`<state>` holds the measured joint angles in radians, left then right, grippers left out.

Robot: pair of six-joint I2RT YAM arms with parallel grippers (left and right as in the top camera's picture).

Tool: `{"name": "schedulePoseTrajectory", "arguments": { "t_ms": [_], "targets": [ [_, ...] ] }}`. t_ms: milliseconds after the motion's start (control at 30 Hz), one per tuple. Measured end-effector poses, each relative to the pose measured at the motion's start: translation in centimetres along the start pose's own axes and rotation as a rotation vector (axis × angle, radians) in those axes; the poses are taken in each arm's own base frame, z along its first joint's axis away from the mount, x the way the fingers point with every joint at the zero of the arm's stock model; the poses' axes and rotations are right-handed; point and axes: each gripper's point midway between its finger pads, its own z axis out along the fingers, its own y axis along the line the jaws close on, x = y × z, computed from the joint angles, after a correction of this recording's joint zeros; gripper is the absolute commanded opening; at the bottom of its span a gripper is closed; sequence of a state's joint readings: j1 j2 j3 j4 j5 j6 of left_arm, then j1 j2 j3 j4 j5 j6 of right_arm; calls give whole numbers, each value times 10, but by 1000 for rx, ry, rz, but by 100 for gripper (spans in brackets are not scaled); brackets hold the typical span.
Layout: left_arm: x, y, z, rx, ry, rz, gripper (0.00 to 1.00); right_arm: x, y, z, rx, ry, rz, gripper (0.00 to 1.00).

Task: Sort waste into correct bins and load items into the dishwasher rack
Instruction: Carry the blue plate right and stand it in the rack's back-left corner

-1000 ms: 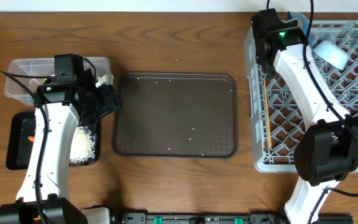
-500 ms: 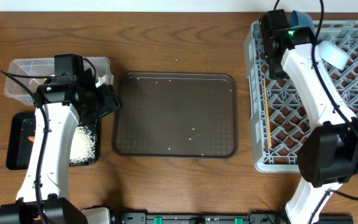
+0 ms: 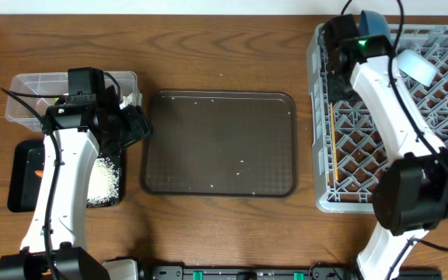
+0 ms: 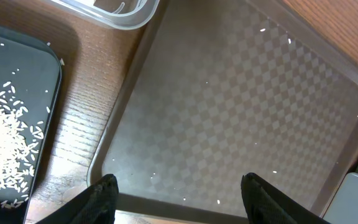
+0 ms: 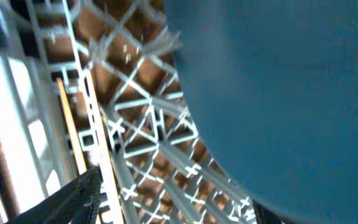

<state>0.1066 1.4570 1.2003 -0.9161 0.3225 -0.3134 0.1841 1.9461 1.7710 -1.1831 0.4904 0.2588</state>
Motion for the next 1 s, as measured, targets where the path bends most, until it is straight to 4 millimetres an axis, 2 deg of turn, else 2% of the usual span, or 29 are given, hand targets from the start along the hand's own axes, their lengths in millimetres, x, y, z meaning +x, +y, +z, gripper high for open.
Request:
{"name": "schedulePoseTrajectory", "arguments": {
  "t_ms": [67, 233, 333, 833, 1000],
  "targets": [
    [0, 0, 0, 0, 0, 0, 64, -7, -8, -10, -6, -41, 27, 72],
    [0, 0, 0, 0, 0, 0, 64, -20, -41, -49, -12, -161, 119, 74],
    [0, 0, 0, 0, 0, 0, 64, -23, -49, -62, -15, -201, 142, 74],
    [1, 0, 0, -2, 4, -1, 64, -21, -46, -60, -24, -188, 136, 75],
    [1, 0, 0, -2, 4, -1, 64, -21, -37, -58, -103, -172, 143, 77]
  ]
}}
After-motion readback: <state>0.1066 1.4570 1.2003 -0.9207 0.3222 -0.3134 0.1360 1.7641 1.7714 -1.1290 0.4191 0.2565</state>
